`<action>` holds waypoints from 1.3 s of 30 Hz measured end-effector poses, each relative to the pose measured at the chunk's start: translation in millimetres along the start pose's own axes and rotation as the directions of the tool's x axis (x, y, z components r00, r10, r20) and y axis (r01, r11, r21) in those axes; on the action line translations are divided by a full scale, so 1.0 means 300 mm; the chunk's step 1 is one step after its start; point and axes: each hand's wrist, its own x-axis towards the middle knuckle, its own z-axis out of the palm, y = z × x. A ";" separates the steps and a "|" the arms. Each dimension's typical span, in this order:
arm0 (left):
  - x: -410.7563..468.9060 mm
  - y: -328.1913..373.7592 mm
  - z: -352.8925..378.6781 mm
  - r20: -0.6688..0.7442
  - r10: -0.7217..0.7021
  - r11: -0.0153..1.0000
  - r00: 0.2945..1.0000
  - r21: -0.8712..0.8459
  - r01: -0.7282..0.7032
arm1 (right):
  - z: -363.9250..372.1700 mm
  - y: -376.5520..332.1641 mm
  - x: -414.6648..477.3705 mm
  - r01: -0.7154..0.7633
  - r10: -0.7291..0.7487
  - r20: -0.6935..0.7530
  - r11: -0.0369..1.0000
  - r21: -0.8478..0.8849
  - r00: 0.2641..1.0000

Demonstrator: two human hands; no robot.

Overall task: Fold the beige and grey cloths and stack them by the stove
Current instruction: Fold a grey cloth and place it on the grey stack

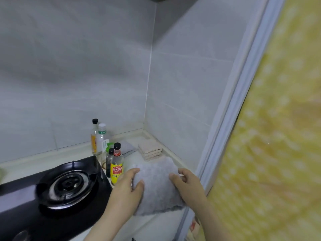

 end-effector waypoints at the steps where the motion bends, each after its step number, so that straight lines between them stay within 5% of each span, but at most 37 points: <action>1: 0.040 -0.006 0.022 -0.012 -0.007 1.000 1.000 0.004 0.007 | 0.001 0.013 0.050 -0.004 0.004 0.015 1.000 -0.010 1.000; 18: 0.695 -0.197 0.220 -0.060 -0.252 0.967 0.966 0.027 0.254 | 0.212 0.107 0.841 -0.122 0.149 0.186 0.982 -0.147 0.971; 30: 1.009 -0.382 0.399 -0.149 -0.574 0.804 0.805 0.086 0.589 | 0.434 0.294 1.279 -0.157 0.185 0.464 0.983 -0.097 0.866; 39: 1.098 -0.462 0.412 -0.262 -0.615 0.755 0.744 0.079 0.651 | 0.545 0.383 1.396 -0.168 0.261 0.598 0.964 -0.208 0.758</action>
